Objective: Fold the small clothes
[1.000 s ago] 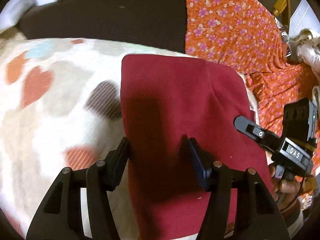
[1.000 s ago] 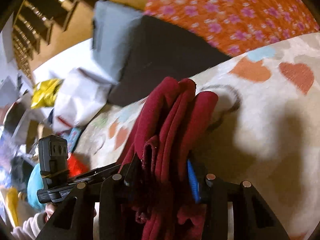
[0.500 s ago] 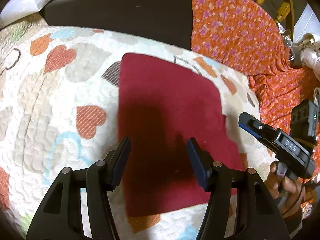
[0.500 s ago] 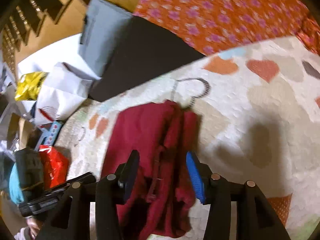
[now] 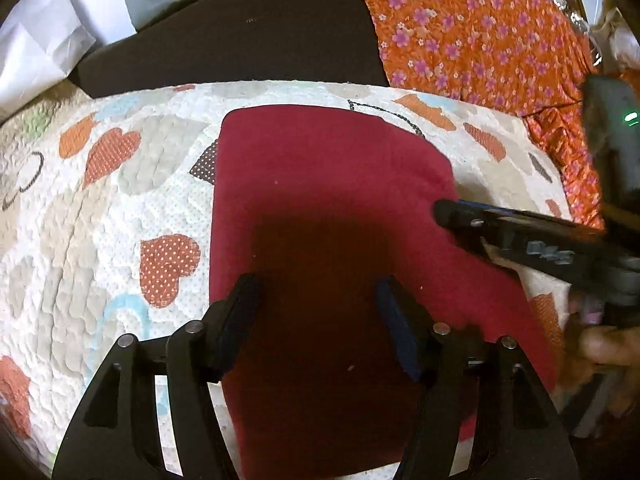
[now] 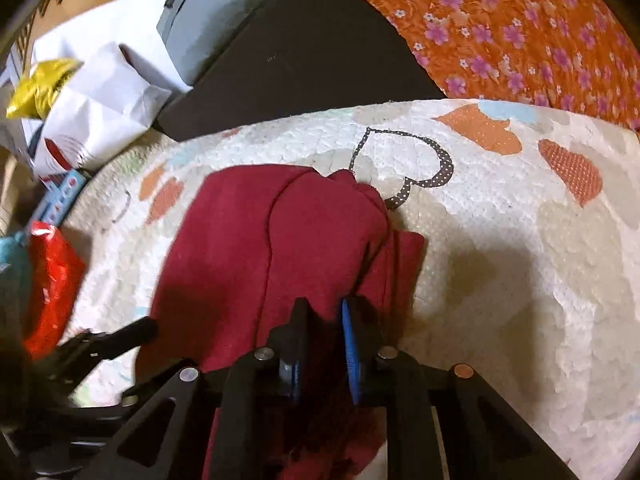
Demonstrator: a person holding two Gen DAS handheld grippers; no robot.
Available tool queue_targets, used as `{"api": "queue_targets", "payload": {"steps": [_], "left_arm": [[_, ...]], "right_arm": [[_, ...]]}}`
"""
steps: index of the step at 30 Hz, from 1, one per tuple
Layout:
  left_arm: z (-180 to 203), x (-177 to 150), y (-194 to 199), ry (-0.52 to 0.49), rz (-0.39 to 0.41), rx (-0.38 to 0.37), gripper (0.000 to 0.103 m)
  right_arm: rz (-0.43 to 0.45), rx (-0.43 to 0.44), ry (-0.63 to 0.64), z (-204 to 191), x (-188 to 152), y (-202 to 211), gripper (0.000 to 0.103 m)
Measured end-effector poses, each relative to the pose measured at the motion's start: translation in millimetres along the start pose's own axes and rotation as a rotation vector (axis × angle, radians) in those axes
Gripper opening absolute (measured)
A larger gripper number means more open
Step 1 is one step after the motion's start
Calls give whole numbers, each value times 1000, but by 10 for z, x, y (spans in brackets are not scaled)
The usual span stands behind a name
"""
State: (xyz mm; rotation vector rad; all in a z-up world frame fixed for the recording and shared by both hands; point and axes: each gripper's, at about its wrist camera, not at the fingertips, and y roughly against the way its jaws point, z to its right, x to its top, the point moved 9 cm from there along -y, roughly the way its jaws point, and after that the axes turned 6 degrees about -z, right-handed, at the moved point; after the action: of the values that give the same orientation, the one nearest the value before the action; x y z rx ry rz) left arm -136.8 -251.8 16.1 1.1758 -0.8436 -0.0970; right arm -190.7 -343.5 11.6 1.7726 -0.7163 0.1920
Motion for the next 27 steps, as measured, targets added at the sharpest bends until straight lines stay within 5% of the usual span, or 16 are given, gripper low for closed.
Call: {"api": "queue_targets", "payload": {"steps": [5,10,18,27], "left_arm": [[-22,-12,9,14,2,1,63],[-1,-39,35,-4,8,16,63],[-97,-67,217,2,44,66,63],[-280,8,584,23,132,143,63]], "right_arm": [[36,29,63,-288,-303,404,15],[-18,-19,52,-206,-709,189,18],[119,18,-3,-331,-599,695,21],[239,-66,20,-600,-477,927,31]]}}
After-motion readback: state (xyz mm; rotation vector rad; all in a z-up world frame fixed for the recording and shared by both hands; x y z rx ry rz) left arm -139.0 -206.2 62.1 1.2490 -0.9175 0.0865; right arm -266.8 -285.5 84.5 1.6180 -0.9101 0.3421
